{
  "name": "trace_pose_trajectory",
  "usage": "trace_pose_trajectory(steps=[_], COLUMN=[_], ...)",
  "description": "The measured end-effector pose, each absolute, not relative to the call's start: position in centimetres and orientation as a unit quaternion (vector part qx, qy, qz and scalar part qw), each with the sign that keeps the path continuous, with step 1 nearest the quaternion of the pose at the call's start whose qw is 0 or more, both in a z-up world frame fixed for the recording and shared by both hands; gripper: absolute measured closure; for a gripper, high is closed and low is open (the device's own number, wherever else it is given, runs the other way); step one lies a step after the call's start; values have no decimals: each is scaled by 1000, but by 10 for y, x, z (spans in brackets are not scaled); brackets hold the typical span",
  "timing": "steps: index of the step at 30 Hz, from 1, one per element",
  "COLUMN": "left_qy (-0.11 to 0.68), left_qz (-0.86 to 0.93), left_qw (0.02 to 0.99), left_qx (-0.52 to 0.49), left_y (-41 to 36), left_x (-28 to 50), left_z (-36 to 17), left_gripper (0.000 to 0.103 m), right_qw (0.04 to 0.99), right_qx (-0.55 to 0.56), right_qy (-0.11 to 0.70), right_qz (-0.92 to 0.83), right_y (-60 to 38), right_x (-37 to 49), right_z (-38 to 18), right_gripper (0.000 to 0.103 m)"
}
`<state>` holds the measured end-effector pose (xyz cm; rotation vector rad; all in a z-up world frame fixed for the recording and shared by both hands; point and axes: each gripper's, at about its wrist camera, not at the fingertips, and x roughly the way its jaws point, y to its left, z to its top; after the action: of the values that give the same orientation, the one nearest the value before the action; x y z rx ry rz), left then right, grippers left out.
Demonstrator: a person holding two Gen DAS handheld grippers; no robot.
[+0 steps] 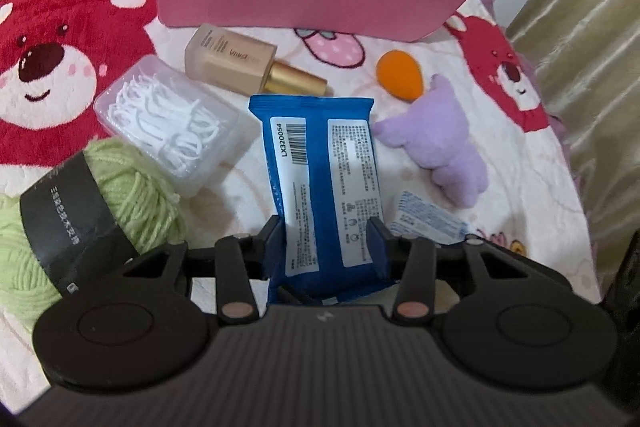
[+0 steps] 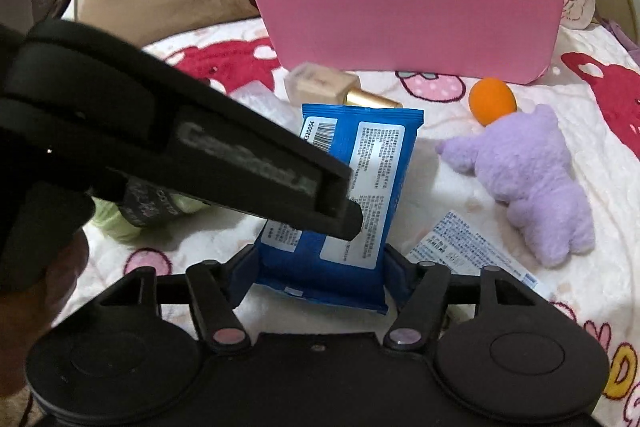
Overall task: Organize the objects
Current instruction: 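Lift the wet-wipe pack and lower it into the pink box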
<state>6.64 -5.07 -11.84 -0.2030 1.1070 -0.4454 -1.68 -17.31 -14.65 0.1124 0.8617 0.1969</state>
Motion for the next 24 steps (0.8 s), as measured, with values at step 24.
trace_pose_trajectory(steps=[24], left_qy=[425], left_qz=[-251], left_qw=[869], left_qx=[-44], left_y=[-97], left_x=[132], left_z=[36], left_gripper=[60], right_qw=[946], right_qx=[-9], right_qy=[307], right_qz=[102], right_y=[-237], right_x=[16], right_z=[0], right_gripper=[36])
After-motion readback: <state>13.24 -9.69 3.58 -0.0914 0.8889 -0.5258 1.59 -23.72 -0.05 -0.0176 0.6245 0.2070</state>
